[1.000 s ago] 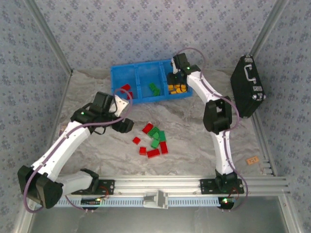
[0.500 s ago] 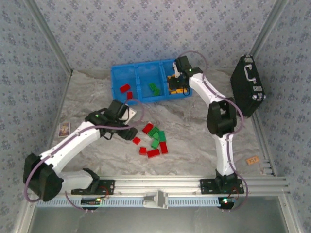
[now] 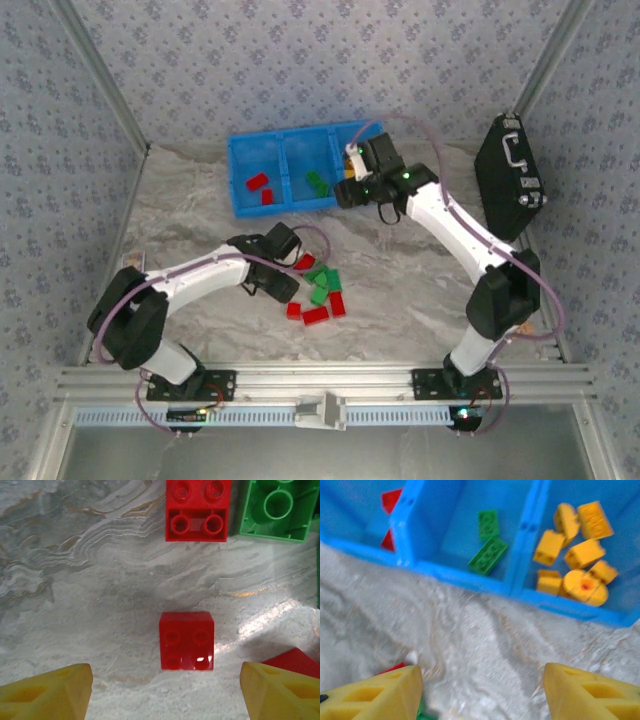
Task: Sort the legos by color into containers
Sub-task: Pick up the lego from the center of the table.
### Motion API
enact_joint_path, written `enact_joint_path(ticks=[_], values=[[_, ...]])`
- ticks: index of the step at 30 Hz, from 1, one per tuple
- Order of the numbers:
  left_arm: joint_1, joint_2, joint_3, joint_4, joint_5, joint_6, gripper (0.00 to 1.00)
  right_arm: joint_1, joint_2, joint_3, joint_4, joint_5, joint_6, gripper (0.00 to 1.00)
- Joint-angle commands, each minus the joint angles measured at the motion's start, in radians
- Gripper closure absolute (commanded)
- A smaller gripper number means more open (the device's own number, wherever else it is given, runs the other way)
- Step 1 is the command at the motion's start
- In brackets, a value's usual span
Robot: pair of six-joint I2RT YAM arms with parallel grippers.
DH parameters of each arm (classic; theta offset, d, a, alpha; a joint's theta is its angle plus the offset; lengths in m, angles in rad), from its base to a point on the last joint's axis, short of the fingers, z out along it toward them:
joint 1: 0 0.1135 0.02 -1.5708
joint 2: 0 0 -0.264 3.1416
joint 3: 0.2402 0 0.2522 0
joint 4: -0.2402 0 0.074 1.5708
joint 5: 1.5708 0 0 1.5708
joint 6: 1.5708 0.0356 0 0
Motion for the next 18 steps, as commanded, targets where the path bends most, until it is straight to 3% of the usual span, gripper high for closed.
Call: enact_joint_path(ticks=[1, 11, 18], values=[[-0.021, 0.036, 0.027, 0.009, -0.018, -0.010, 0.22, 0.040, -0.068, -0.077, -0.027, -0.001, 0.010, 0.32], [-0.024, 0.154, 0.083, -0.022, -0.005, -0.075, 0.31, 0.128, -0.212, -0.219, -0.077, -0.003, 0.104, 0.31], [-0.026, 0.191, 0.090, -0.024, 0.012, -0.109, 0.46, 0.140, -0.283, -0.277, -0.092, 0.018, 0.115, 0.30]])
